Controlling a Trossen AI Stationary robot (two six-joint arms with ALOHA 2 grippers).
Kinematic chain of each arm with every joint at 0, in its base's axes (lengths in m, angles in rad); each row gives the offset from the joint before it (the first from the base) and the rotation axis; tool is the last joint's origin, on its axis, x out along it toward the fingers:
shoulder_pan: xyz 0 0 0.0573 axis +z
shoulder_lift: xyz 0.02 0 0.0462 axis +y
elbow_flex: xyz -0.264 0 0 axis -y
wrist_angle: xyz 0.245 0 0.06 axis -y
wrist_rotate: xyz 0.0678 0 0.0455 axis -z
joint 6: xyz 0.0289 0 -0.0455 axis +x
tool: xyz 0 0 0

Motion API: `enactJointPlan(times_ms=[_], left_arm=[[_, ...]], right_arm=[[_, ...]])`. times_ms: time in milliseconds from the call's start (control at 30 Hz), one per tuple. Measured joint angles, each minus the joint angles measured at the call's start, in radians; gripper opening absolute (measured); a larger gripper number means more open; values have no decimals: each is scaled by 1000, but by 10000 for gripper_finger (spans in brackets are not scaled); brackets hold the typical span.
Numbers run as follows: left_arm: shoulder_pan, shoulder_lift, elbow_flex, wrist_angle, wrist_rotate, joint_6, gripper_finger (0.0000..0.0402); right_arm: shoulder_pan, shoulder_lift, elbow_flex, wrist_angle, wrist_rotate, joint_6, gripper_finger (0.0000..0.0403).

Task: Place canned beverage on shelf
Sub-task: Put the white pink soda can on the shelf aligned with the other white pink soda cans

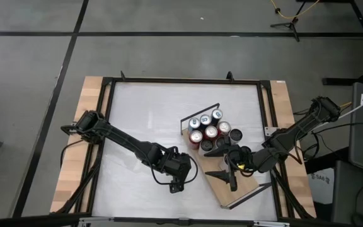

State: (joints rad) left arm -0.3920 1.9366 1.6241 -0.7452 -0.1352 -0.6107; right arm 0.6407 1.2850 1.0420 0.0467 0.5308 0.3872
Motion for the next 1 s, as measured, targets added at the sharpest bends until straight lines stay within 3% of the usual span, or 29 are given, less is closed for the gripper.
enactJointPlan(times_ms=[200, 500, 767, 1000], left_arm=[[0, 0, 0, -1, 3, 10, 310], [2, 0, 0, -4, -46, -60, 381], [6, -5, 0, -2, 5, -27, 386], [-3, -66, 0, -3, -38, -7, 386]], right_arm=[[0, 0, 0, 0, 0, 0, 305], [0, 0, 0, 0, 0, 0, 305], [0, 0, 0, 7, 0, 0, 305], [0, 0, 0, 19, 0, 1, 305]])
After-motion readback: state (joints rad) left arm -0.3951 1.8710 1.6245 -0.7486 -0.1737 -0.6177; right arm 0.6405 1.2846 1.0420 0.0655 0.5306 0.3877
